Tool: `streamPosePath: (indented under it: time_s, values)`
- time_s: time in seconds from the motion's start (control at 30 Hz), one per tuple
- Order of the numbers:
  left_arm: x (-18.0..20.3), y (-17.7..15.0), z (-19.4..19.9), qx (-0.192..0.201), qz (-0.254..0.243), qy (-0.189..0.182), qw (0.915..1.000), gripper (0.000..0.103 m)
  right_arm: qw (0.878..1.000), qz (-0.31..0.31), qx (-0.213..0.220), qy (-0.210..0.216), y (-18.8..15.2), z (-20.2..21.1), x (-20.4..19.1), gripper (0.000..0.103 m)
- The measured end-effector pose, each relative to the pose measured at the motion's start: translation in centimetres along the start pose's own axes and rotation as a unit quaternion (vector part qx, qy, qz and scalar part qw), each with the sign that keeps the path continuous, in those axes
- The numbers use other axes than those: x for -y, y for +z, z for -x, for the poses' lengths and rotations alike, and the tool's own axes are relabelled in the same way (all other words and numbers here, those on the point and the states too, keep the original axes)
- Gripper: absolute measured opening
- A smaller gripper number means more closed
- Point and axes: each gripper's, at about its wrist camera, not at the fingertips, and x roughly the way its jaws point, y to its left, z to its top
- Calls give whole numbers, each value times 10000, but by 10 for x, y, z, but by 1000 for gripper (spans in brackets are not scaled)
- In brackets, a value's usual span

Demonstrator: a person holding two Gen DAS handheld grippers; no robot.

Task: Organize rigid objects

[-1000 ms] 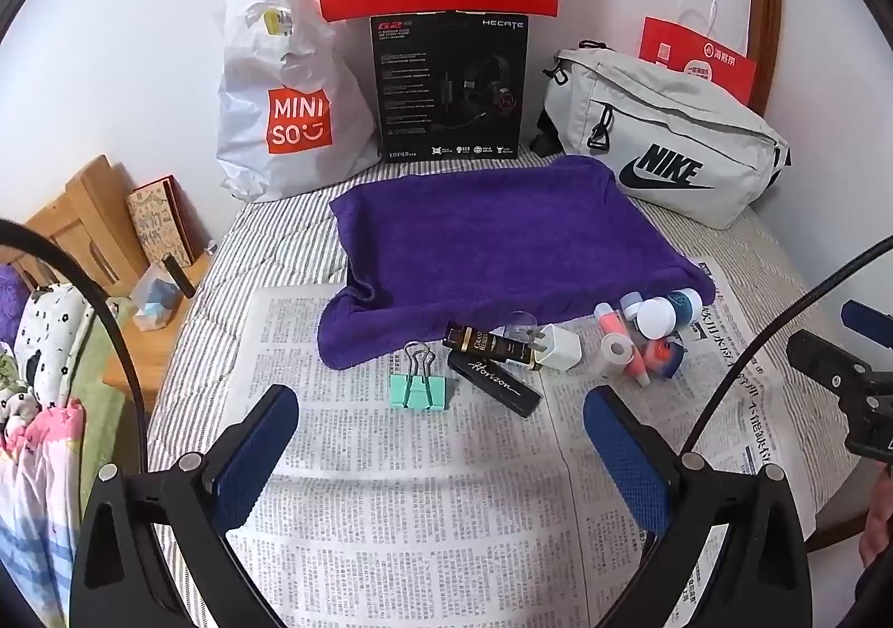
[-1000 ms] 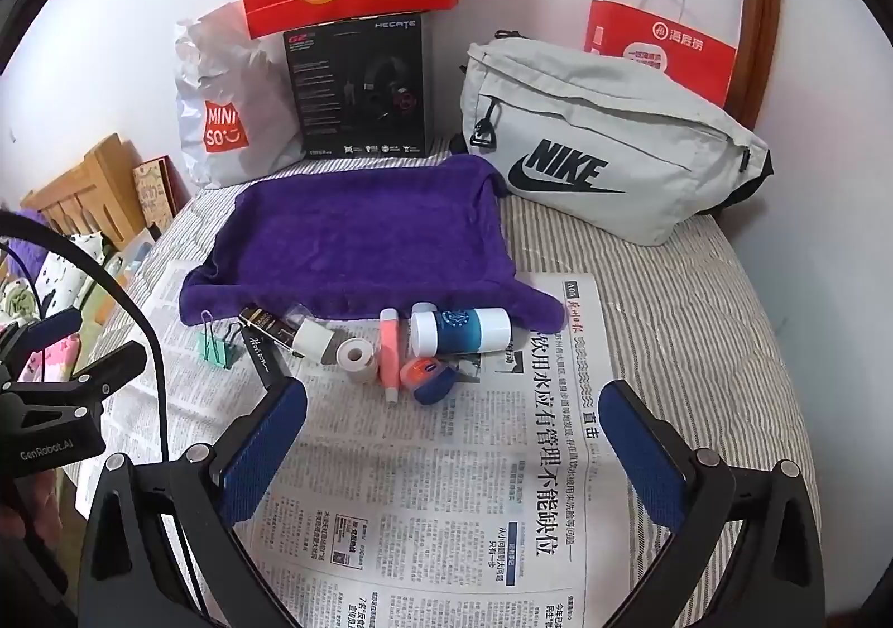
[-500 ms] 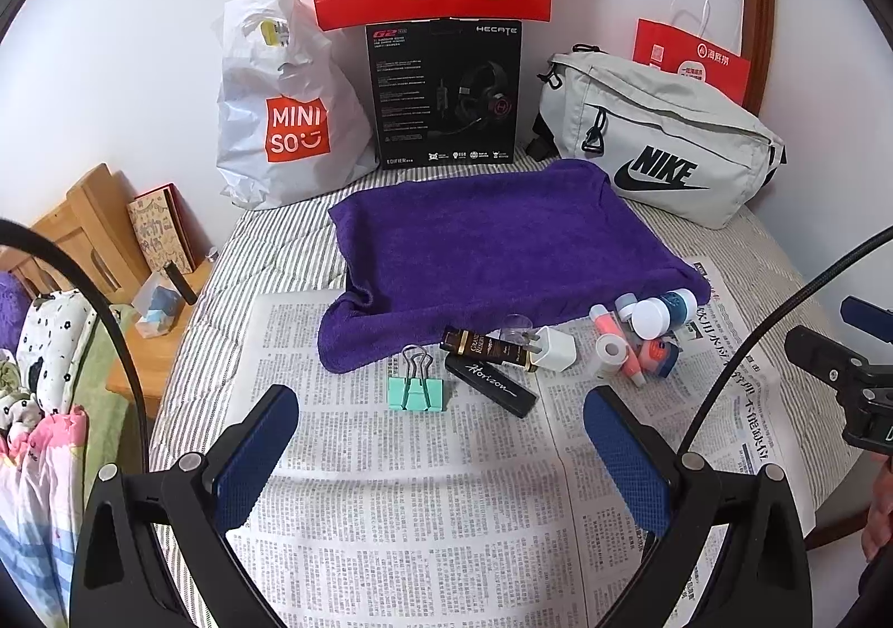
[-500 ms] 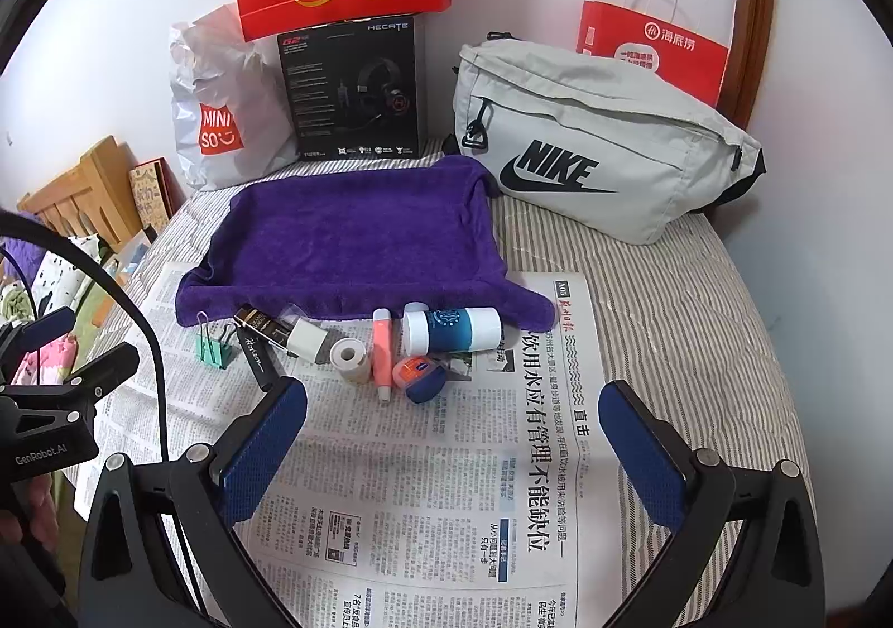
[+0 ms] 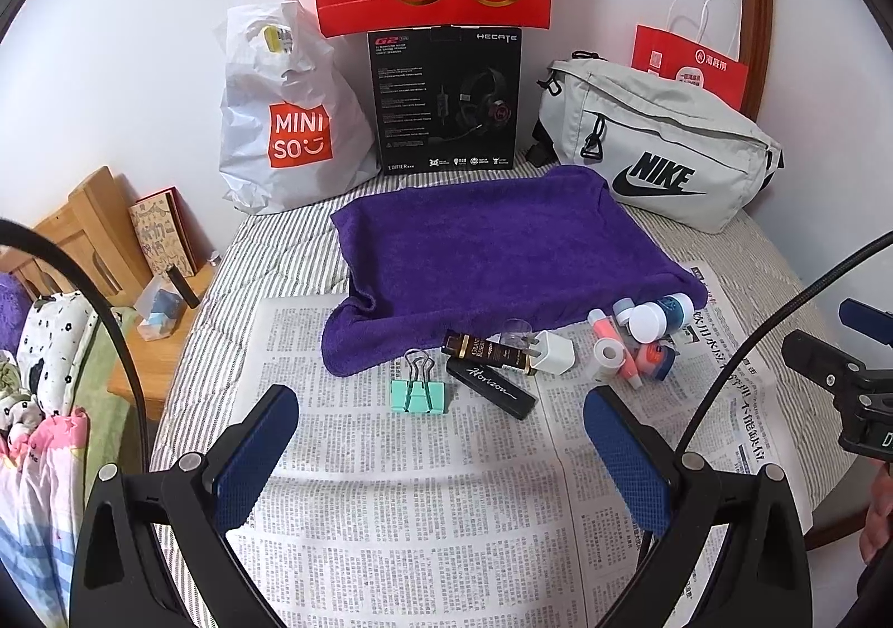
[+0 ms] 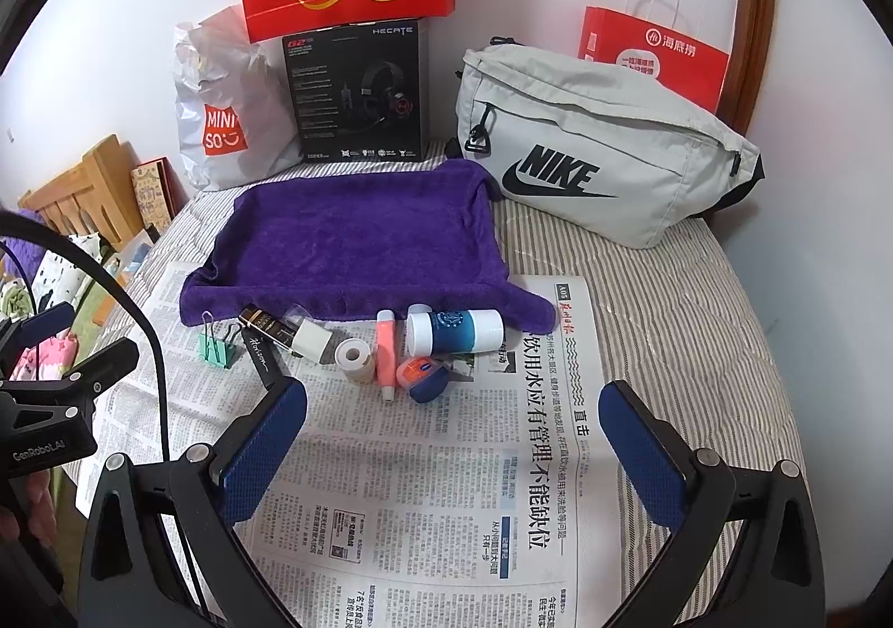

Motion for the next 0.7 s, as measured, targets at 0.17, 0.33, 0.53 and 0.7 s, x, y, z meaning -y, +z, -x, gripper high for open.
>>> streamPosePath:
  time_s: [0.17,0.33,0.53,0.7]
  values:
    - [0,-1,1,11,-1,10,10000,103,10000,7,8,-24,0,3,-2,103]
    - [0,-2,2,9,-19,19,10000,103,10000,8,8,-25,0,3,-2,103]
    - [0,-3,3,26,-34,32,10000,103,10000,6,6,-40,0,6,-2,103]
    - [0,-3,4,19,-46,34,10000,103,10000,-3,8,-47,1,7,-1,103]
